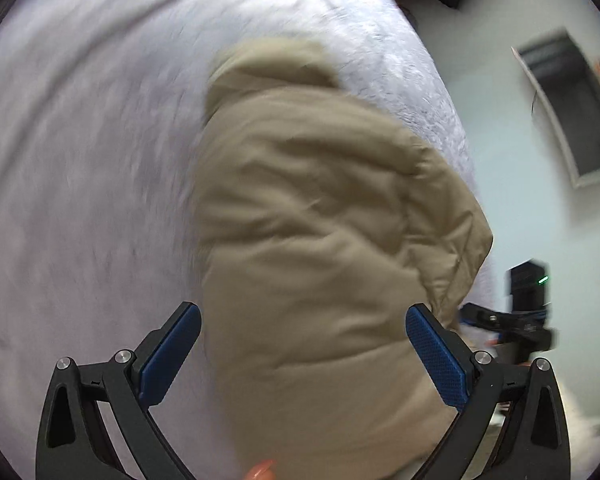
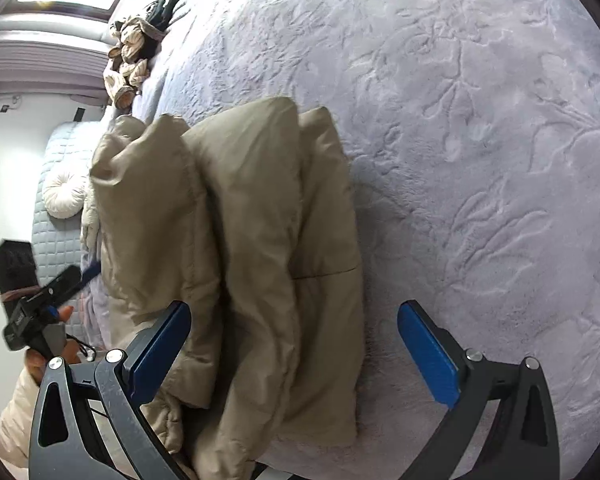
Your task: Fold large clothes
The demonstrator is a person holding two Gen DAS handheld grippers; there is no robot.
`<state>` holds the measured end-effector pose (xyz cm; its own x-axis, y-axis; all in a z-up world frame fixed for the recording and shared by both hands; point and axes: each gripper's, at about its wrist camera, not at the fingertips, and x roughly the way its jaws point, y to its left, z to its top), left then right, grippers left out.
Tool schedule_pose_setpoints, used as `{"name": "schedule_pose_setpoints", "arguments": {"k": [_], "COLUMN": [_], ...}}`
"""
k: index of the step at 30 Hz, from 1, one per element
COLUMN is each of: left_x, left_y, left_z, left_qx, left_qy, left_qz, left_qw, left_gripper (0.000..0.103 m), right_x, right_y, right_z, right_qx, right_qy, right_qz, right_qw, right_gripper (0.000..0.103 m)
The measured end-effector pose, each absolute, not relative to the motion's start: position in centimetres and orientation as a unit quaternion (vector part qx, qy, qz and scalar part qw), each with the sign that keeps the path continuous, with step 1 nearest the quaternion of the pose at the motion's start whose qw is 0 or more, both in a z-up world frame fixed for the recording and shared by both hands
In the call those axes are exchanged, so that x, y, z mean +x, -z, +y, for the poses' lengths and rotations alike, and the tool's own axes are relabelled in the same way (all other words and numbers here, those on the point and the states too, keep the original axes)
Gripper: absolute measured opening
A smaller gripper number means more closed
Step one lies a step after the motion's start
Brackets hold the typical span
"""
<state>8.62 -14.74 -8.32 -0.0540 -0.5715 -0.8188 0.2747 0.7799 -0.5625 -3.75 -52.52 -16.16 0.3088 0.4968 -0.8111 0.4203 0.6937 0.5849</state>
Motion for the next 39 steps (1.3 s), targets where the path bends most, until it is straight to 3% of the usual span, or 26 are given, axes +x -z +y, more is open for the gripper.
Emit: {"name": "schedule_pose_setpoints", "arguments": {"k": [3, 7, 12, 25, 32, 36, 39], "left_x": [8.9, 8.9, 8.7, 8.8, 7.8, 6.7, 6.7], "left_y": [10.8, 12.6, 14.7, 17.4, 15.8, 13.2, 11.4], "left_z": [-12.7, -12.6, -13.9, -17.4, -19.4, -20.6, -21.0], "left_qx": [-0.187, -0.214, -0.2, -0.187, -0.169, -0.151, -0.157], "left_qy": [0.328, 0.359, 0.371, 0.359, 0.352, 0.371, 0.383], "left_qz": [0.672, 0.678, 0.69, 0.703, 0.703, 0.686, 0.674], "left_qw": [0.637, 0.605, 0.588, 0.585, 0.594, 0.607, 0.612], "left_gripper": [0.103, 0.103, 0.103, 0.103, 0.103, 0.103, 0.103], "right_x": [-3.6, -3.2, -1.4, 3.2, 3.4, 3.2, 2.8], "right_y": [17.0, 17.5, 18.0, 22.3, 23.0, 22.2, 20.8], "right_z": [-53.1, -52.9, -51.5, -49.0, -48.6, -48.3, -47.8], "right_qx": [0.43, 0.458, 0.391, 0.462, 0.486, 0.509, 0.506], "right_qy": [-0.053, -0.086, -0.09, -0.164, -0.141, -0.149, -0.157], "right_qz": [0.576, 0.566, 0.608, 0.592, 0.594, 0.58, 0.569], "right_qw": [0.693, 0.68, 0.685, 0.64, 0.625, 0.619, 0.629], "right_gripper": [0.103, 0.103, 0.103, 0.103, 0.102, 0.08, 0.074]}}
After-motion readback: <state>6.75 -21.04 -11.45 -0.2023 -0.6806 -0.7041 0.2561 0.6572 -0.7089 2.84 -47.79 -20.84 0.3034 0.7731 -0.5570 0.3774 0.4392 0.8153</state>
